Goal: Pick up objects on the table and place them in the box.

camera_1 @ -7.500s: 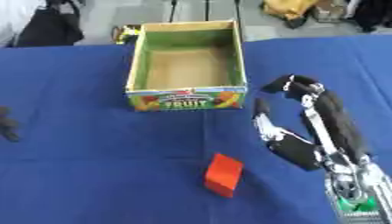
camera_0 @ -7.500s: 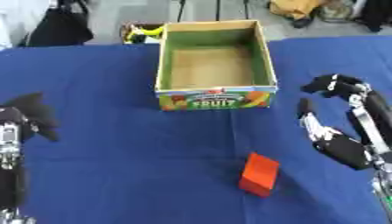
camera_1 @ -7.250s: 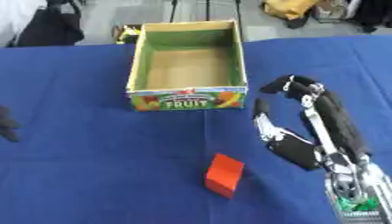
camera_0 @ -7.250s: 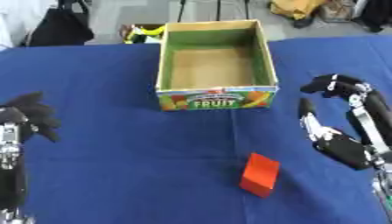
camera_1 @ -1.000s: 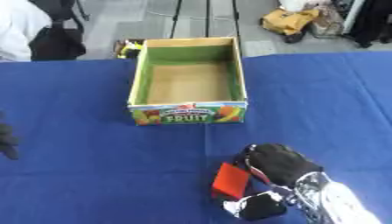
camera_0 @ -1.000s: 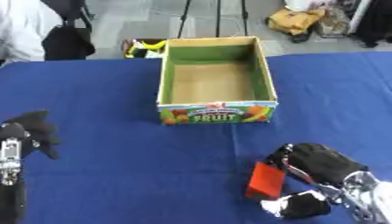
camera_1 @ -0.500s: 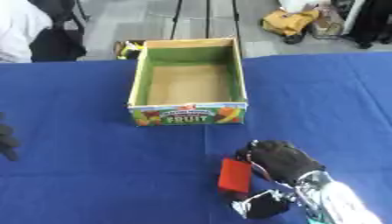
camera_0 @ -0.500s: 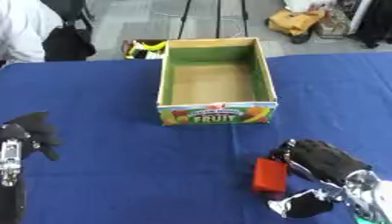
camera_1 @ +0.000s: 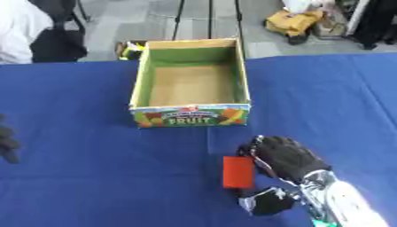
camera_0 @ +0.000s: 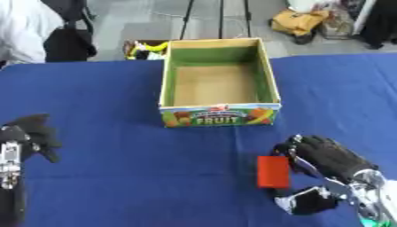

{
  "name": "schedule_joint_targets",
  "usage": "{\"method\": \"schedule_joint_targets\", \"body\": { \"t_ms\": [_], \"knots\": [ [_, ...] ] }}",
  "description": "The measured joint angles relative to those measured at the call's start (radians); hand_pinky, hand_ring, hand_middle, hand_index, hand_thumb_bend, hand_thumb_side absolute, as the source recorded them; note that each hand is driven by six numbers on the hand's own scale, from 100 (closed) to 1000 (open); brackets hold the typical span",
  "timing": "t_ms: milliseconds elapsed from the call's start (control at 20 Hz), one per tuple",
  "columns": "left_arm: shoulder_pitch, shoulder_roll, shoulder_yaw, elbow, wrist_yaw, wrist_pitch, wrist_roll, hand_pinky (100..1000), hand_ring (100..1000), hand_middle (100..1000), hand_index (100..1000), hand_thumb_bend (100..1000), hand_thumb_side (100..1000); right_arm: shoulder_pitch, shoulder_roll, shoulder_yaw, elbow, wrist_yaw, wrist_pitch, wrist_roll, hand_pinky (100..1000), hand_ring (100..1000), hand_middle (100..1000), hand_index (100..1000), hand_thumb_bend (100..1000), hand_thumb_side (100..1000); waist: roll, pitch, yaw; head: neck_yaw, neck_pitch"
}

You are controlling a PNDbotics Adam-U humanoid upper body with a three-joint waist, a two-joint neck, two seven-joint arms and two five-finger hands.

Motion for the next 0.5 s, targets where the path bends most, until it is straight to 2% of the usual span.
{"method": "schedule_joint_targets", "body": {
  "t_ms": [500],
  "knots": [
    [0.002, 0.000, 0.000, 0.000, -0.004, 0.004, 0.003, 315, 457, 497, 708, 100, 1000, -0.169, -0.078, -0.027, 0.003, -0.131, 0.126, -0.111, 307, 293, 233, 452, 100, 325, -0.004, -0.016, 0.001, -0.002, 0.001]
  ]
}}
